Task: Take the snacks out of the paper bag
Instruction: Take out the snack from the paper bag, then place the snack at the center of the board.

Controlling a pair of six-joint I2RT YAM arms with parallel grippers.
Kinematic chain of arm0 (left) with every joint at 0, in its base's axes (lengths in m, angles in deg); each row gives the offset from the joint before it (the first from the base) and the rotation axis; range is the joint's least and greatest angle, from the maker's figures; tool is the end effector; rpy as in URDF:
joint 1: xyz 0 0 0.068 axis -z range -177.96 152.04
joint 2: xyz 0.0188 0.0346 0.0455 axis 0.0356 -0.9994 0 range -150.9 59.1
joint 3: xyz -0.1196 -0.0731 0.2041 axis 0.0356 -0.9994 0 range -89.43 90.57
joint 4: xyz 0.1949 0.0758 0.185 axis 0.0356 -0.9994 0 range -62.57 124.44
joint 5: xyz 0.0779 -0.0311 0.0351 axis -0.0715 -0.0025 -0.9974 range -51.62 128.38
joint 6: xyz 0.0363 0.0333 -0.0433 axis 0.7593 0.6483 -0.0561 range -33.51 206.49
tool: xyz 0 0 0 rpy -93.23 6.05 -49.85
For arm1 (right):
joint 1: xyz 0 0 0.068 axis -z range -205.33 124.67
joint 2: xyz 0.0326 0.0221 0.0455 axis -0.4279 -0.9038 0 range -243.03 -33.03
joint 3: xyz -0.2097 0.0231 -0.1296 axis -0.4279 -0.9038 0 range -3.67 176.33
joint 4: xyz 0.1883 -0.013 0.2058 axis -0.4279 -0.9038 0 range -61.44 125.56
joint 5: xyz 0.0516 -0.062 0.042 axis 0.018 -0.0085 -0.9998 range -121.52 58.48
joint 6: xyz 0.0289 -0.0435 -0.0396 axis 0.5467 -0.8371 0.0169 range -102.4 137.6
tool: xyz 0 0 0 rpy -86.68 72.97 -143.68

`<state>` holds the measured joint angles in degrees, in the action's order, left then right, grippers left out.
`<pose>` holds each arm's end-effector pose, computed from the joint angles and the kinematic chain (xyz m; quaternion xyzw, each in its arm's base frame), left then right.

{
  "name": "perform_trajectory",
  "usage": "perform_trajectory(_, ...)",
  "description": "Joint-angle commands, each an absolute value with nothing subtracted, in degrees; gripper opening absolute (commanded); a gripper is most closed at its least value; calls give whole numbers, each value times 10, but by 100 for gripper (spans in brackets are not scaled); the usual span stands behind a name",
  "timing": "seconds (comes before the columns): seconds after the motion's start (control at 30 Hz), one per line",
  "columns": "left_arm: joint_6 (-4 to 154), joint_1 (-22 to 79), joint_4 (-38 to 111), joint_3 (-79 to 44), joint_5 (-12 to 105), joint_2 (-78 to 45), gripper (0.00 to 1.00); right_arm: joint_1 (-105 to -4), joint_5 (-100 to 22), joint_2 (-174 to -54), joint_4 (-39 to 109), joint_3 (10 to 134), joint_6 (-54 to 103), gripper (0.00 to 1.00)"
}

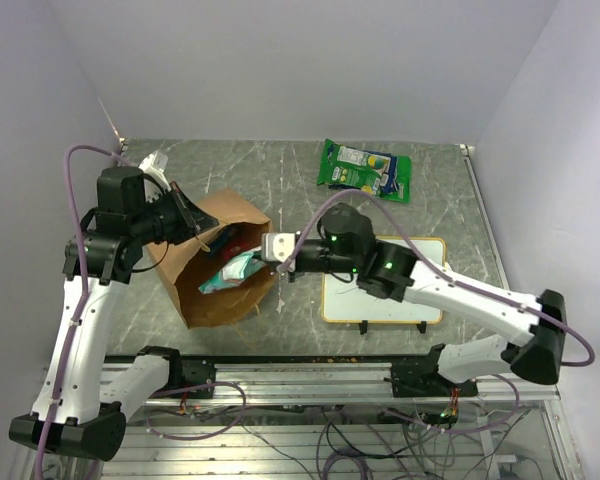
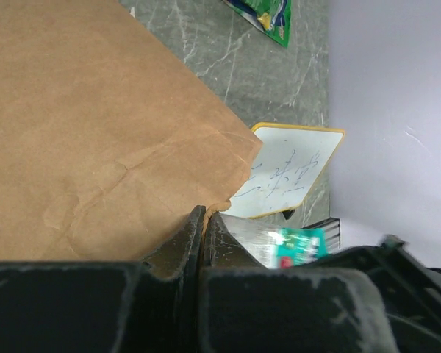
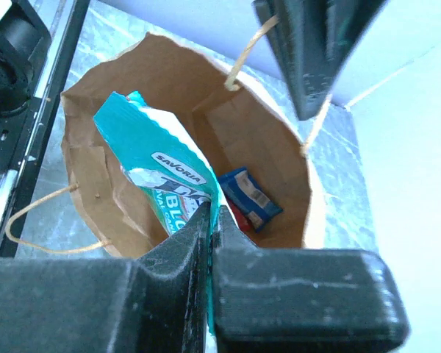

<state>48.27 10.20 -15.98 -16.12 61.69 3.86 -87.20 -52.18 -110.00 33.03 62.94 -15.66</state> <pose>0.2141 -0.0513 0.3828 -0.1284 0.8539 -0.3487 0.3644 0.1519 0.3225 0.3295 -0.6432 0.4366 0.2874 0.5595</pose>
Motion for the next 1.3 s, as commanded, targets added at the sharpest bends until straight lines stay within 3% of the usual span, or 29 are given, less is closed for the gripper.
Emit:
perform_trajectory(0.0, 484, 104, -148, -140, 596, 33, 7, -868, -488, -1038, 219, 700, -182, 0)
perform_trajectory(0.17, 503, 104, -169, -129, 555, 31, 7, -868, -426, -976, 151, 716, -161, 0)
perform_trajectory(0.37, 502, 104, -180, -127, 532, 40, 7, -852, -254, -901, 258, 641, -140, 0)
perform_trajectory(0.63, 513, 104, -196, -127, 542, 33, 7, -772, -110, -919, 336, 627, -82, 0)
perform_trajectory(0.9, 533, 104, -221, -86, 530, 23, 7, -640, -94, -1045, 337, 668, 5, 0)
perform_trajectory(1.0, 532, 104, -216, -87, 538, 21, 7, -618, -18, -1105, 381, 681, 53, 0)
perform_trajectory(1.27, 524, 104, -212, -92, 536, 24, 7, -517, 98, -1319, 241, 884, 203, 0)
